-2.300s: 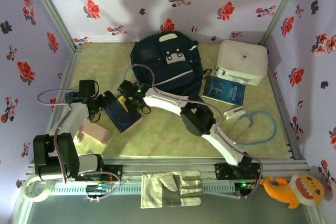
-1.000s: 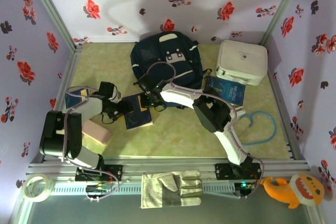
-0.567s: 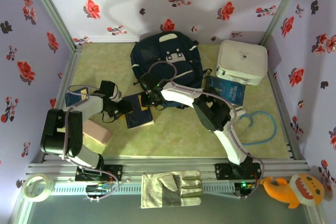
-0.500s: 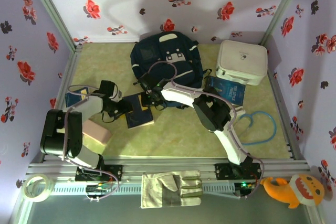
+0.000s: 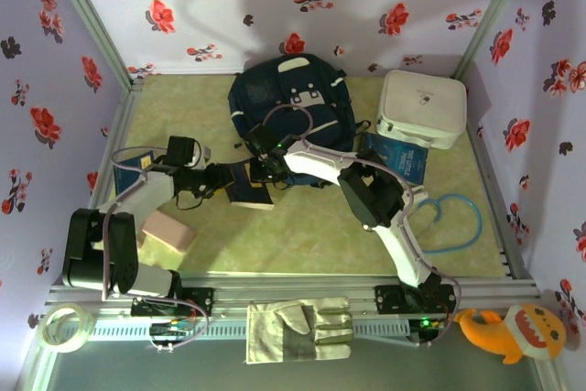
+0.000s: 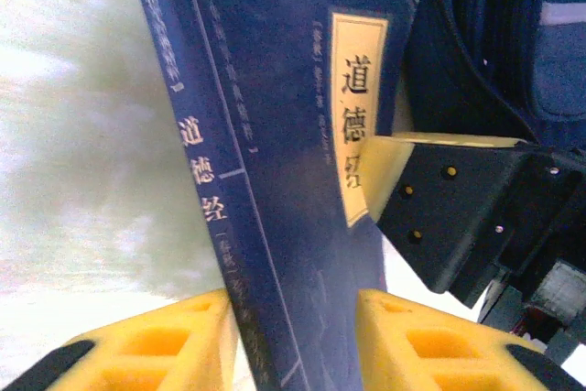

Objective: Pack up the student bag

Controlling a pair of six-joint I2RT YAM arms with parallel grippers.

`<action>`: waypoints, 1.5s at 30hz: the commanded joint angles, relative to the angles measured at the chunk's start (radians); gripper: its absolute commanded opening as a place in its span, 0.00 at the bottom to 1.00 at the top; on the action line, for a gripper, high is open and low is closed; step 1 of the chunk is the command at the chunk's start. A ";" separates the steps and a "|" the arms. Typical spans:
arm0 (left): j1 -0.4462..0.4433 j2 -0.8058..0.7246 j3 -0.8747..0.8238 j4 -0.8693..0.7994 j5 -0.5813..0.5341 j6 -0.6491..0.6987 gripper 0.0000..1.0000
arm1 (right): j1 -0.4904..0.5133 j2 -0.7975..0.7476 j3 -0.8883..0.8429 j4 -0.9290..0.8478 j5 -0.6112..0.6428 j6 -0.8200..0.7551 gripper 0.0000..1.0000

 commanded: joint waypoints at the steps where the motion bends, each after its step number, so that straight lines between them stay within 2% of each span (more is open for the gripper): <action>1: -0.014 0.034 -0.015 0.102 0.098 -0.054 0.35 | 0.011 0.044 -0.031 -0.005 -0.019 0.014 0.29; 11: -0.016 0.047 -0.038 0.155 0.082 -0.124 0.27 | 0.012 0.038 -0.047 0.016 -0.023 0.021 0.29; 16: -0.015 0.004 -0.027 0.065 -0.008 -0.096 0.11 | 0.011 -0.022 -0.079 0.065 -0.017 0.031 0.33; 19: -0.016 -0.051 0.000 -0.009 -0.068 -0.066 0.01 | 0.009 -0.092 -0.103 0.112 -0.019 0.023 0.41; 27: -0.018 -0.201 0.122 -0.091 -0.137 -0.053 0.00 | -0.012 -0.383 -0.312 0.303 0.053 0.015 0.71; 31: -0.031 -0.220 0.201 0.021 -0.148 -0.108 0.00 | -0.056 -0.526 -0.461 0.430 0.072 0.051 0.81; 35: -0.074 -0.171 0.269 0.202 -0.154 -0.197 0.00 | -0.119 -0.632 -0.565 0.559 -0.020 0.142 0.86; 40: -0.107 -0.072 0.334 0.402 -0.154 -0.339 0.00 | -0.206 -0.690 -0.673 0.845 -0.194 0.382 0.93; 45: -0.115 -0.031 0.350 0.545 -0.156 -0.458 0.00 | -0.252 -0.685 -0.718 1.039 -0.240 0.660 0.97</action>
